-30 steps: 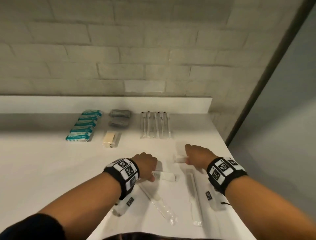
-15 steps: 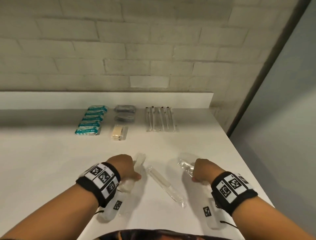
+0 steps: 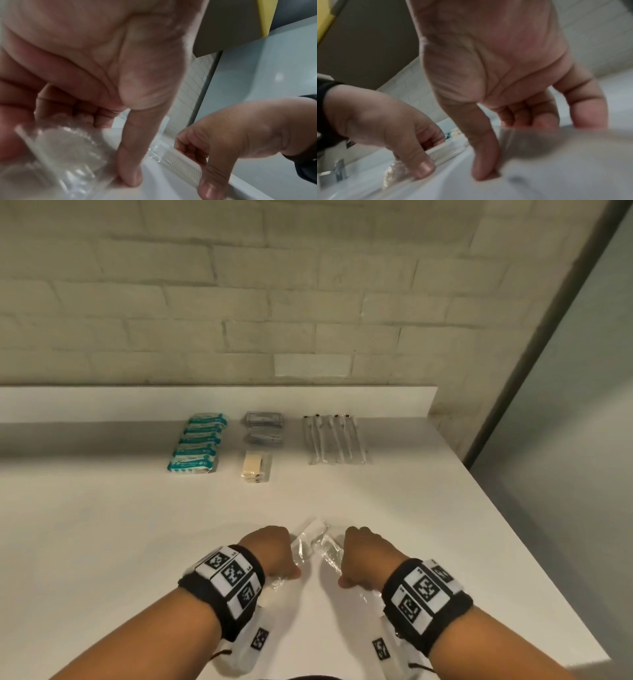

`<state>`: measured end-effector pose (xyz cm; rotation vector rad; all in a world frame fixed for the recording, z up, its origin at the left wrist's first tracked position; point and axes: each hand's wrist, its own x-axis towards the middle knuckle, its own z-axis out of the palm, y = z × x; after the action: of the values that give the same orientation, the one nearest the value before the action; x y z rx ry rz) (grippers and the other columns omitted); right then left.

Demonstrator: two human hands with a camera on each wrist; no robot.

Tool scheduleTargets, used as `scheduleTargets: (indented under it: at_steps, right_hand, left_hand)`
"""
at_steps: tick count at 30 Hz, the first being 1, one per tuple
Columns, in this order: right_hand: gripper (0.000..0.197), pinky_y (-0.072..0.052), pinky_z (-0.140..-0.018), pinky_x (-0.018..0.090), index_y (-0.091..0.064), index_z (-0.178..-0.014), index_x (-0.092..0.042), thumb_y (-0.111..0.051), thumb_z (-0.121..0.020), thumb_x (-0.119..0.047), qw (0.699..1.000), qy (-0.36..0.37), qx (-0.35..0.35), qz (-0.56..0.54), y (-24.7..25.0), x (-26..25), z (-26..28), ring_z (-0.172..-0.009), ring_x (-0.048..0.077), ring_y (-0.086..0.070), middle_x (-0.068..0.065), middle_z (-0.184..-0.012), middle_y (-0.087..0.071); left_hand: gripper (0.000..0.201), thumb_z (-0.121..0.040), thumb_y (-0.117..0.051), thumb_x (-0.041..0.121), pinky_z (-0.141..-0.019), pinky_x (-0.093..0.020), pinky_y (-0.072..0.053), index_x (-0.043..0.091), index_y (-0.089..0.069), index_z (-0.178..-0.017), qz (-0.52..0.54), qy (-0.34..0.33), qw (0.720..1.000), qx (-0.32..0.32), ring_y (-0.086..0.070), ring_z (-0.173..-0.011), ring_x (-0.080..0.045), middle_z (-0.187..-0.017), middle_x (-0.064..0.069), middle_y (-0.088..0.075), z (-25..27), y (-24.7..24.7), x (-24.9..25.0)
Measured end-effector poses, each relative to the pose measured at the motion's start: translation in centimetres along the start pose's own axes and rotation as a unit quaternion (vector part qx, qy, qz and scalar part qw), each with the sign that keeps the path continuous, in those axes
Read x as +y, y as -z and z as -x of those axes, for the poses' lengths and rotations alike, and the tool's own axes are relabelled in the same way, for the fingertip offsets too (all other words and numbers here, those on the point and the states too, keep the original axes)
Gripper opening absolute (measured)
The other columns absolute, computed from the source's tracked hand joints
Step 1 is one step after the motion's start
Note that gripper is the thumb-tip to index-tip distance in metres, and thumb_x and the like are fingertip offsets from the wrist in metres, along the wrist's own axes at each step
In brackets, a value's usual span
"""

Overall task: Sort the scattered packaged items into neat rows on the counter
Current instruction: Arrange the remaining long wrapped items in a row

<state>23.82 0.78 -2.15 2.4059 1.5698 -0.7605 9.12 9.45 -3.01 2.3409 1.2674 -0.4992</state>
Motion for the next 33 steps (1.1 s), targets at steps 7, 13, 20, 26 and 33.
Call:
scheduleTargets:
  at_steps: [7,13,20,26,33]
  right_hand:
    - [0.066,-0.051,-0.082,0.032,-0.036,-0.133,-0.008,-0.073,-0.079,-0.017,0.997,-0.034,-0.016,-0.065,-0.3,-0.2,-0.2,-0.105,0.027,-0.061,0.007,-0.120,-0.060]
    - [0.052,-0.052,-0.089,0.036,-0.048,-0.125,-0.013,-0.061,-0.074,-0.013,0.999,-0.037,-0.002,-0.030,-0.9,-0.3,-0.2,-0.110,0.025,-0.051,0.007,-0.121,-0.047]
    - [0.044,-0.049,-0.090,0.036,-0.041,-0.127,-0.011,-0.047,-0.084,-0.016,0.997,-0.012,0.058,-0.042,0.3,2.5,-1.5,-0.108,0.027,-0.056,0.009,-0.119,-0.054]
    - [0.063,-0.049,-0.093,0.033,-0.039,-0.137,-0.012,-0.062,-0.079,-0.025,0.995,-0.051,0.054,-0.067,4.7,9.9,-4.0,-0.116,0.027,-0.053,0.010,-0.130,-0.047]
    - [0.070,-0.008,-0.119,0.039,-0.032,-0.146,-0.034,-0.066,-0.085,-0.038,0.940,0.237,0.245,-0.015,10.8,13.0,-2.9,-0.146,0.017,-0.015,-0.009,-0.155,-0.029]
  left_hand:
    - [0.058,-0.076,-0.069,0.031,-0.079,-0.028,-0.047,0.017,-0.045,-0.127,0.026,-0.021,0.999,0.015,-0.060,-0.102,-0.020,-0.114,0.000,-0.061,-0.2,-0.5,0.1]
    - [0.047,-0.080,-0.064,0.034,-0.075,-0.027,-0.042,0.018,-0.048,-0.121,0.001,-0.049,0.999,0.023,-0.058,-0.100,-0.020,-0.112,0.000,-0.060,-0.5,-1.0,-0.4]
    - [0.032,-0.088,-0.054,0.037,-0.074,-0.027,-0.041,0.017,-0.054,-0.113,0.045,-0.062,0.996,0.036,-0.056,-0.092,-0.019,-0.102,0.000,-0.058,-1.2,-0.3,0.5]
    - [0.018,-0.084,-0.068,0.029,-0.066,-0.035,-0.055,0.015,-0.059,-0.091,0.335,-0.080,0.936,0.078,-0.066,-0.066,-0.018,-0.075,-0.001,-0.072,-2.7,2.1,4.0]
    - [0.024,-0.071,-0.081,0.028,-0.066,-0.031,-0.043,0.014,-0.062,-0.076,0.306,-0.151,0.934,0.103,-0.055,-0.064,-0.013,-0.072,-0.001,-0.064,-5.3,5.0,11.9]
